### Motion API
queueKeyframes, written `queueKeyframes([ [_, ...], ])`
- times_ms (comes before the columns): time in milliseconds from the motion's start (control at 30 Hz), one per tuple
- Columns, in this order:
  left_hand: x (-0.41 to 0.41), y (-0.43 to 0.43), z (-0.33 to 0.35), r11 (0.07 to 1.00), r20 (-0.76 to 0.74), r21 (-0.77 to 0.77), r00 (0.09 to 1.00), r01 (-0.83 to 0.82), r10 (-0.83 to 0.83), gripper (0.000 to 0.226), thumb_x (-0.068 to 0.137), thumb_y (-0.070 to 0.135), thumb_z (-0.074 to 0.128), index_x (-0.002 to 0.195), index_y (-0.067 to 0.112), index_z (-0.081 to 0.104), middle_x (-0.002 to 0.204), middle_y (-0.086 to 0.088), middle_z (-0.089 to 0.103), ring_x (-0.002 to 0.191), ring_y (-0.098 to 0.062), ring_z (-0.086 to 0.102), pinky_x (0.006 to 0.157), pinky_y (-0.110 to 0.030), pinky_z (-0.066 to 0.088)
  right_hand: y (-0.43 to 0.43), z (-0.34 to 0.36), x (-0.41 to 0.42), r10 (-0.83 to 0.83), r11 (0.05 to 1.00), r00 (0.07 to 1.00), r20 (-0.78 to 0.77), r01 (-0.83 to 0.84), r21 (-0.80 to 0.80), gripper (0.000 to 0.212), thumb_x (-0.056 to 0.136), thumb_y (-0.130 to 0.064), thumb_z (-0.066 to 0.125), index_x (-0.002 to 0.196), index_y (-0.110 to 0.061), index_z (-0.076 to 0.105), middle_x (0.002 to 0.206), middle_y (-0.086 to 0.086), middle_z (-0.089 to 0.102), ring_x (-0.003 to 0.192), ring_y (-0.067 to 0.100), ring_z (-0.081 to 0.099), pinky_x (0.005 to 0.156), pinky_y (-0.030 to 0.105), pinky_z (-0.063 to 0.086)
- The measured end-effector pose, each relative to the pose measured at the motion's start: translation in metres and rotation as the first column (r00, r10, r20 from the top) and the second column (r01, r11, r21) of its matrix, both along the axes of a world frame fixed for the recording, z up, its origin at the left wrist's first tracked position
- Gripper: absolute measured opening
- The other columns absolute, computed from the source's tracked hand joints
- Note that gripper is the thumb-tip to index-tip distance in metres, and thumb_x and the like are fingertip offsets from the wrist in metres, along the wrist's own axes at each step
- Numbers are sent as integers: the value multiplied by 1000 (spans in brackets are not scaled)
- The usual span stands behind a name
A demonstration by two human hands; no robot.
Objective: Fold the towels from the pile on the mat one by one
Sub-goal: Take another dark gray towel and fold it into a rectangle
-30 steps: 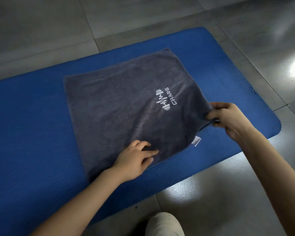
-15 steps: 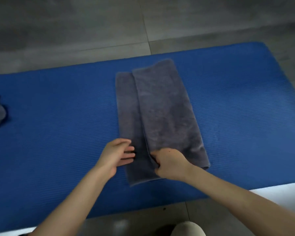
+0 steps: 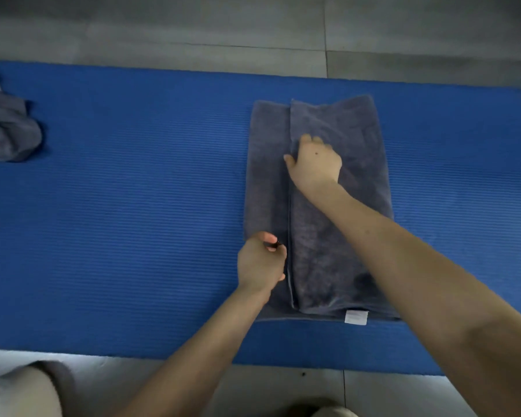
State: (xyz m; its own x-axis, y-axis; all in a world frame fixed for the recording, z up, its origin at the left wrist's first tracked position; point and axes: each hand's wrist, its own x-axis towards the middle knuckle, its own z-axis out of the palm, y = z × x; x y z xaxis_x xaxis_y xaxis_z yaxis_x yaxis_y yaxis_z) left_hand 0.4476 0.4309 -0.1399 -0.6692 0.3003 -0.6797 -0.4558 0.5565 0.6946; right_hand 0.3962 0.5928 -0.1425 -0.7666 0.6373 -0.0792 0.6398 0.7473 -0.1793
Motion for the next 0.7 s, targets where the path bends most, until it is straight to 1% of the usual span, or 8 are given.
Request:
queueKeyframes([
  [133,11,6,-11,996,-55,-50,995,76,-78,28,83,14,67,106,10,52,77,4,58,80,-18,64,78,-38,57,6,-18,-20,10,997,996,87,-17,81,36,95,-32,50,116,-3,50,119,15,54,104,33,55,66,34,34],
  [233,18,9,-13,971,-157,-129,962,203,-222,32,82,18,70,108,13,51,81,7,58,79,-12,60,63,-14,47,9,-25,-26,-20,996,995,98,11,93,24,93,-18,51,110,-1,53,115,17,56,101,32,56,65,33,34],
  [333,22,10,-9,955,-224,-152,933,253,-282,27,82,14,68,105,12,54,81,8,59,75,-8,57,55,-8,38,9,-22,-29,1,996,998,70,-7,94,16,89,-3,50,103,0,57,109,18,60,96,32,59,65,32,37],
  [433,21,6,2,971,-206,-80,949,227,-239,21,80,11,66,93,21,54,73,15,56,65,1,55,53,-4,40,16,-6,-27,-78,997,995,-62,78,2,13,87,-3,48,93,-1,59,96,15,64,91,31,61,65,29,36],
  [467,19,1,8,976,-212,-52,952,213,-219,23,79,11,66,87,26,52,69,15,56,63,4,55,55,-4,41,19,2,-26,-120,993,985,-124,117,-29,9,84,-4,49,84,-4,58,85,12,62,83,30,61,61,26,35],
  [533,13,-13,17,981,-235,-32,952,192,-194,27,77,12,67,81,32,50,66,14,58,64,6,56,60,-7,43,16,16,-29,-186,982,948,-257,170,-83,16,79,-6,50,64,-11,45,63,2,50,61,21,52,50,23,31],
  [600,4,-31,19,980,-235,-77,952,183,-196,27,77,13,68,83,33,50,69,14,60,71,1,59,66,-15,46,1,22,-37,-161,985,937,-310,130,-117,14,79,-7,50,66,-11,45,64,0,49,58,17,46,52,23,32],
  [700,-1,-55,7,959,-205,-201,949,199,-240,29,80,17,68,100,27,50,75,13,57,71,-2,55,61,-12,41,-33,8,-47,25,976,980,-198,-67,-209,8,86,-12,50,81,-9,56,81,6,59,76,22,57,61,26,35],
])
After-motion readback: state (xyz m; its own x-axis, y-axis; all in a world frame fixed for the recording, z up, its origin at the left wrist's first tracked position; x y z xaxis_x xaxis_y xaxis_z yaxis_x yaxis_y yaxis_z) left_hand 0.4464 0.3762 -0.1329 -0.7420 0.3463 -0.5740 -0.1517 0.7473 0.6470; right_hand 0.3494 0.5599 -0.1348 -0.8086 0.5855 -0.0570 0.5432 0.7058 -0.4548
